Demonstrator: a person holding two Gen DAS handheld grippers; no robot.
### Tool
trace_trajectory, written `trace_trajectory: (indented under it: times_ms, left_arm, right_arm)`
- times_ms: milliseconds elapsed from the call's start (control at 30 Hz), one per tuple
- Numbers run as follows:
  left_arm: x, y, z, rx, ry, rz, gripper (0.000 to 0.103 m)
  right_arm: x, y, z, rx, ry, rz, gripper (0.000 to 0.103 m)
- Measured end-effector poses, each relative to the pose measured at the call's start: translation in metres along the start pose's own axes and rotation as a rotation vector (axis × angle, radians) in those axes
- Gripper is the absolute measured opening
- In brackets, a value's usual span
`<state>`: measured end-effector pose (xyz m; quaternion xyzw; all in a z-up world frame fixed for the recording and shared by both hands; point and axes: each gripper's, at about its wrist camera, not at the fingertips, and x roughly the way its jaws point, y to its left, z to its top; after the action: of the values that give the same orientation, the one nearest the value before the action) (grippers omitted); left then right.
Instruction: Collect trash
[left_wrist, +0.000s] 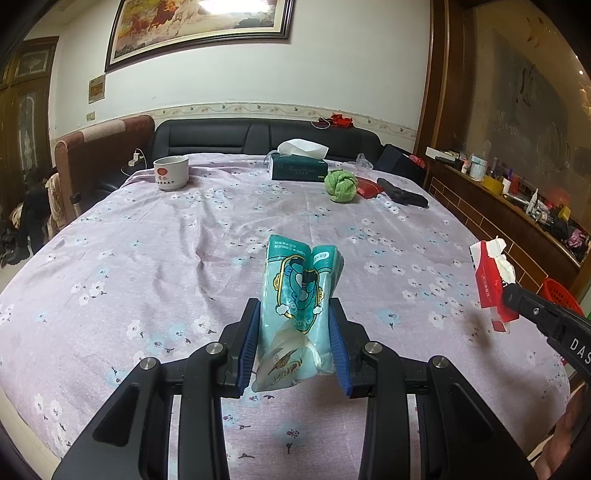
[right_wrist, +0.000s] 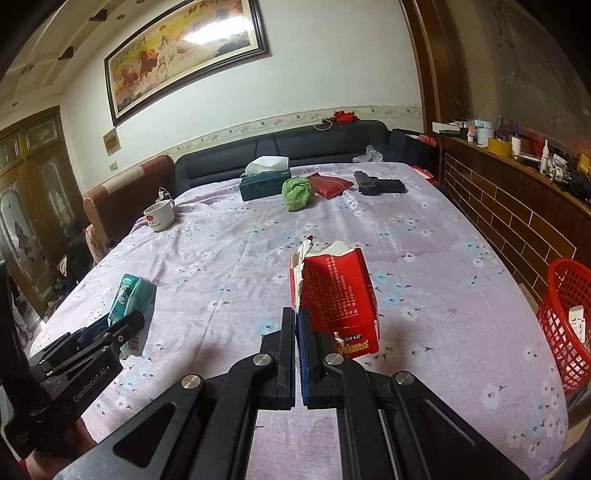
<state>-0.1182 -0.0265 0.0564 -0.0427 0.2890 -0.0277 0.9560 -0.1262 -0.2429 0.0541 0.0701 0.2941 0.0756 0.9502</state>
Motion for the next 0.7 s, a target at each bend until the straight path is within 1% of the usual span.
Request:
trace_trajectory:
  times_ms: [300, 700]
  left_arm:
    - [0.001, -0.018, 0.002, 0.042, 0.006, -0.005, 0.034]
    - [-0.002, -0.069, 0.01, 0.144, -0.007, -0.032, 0.034]
  right_arm:
    - [-0.01, -0.023, 0.002, 0.061, -0.009, 0.016, 0.002]
    - [-0.034, -0.074, 0.003, 0.173, -0.049, 0.025, 0.002]
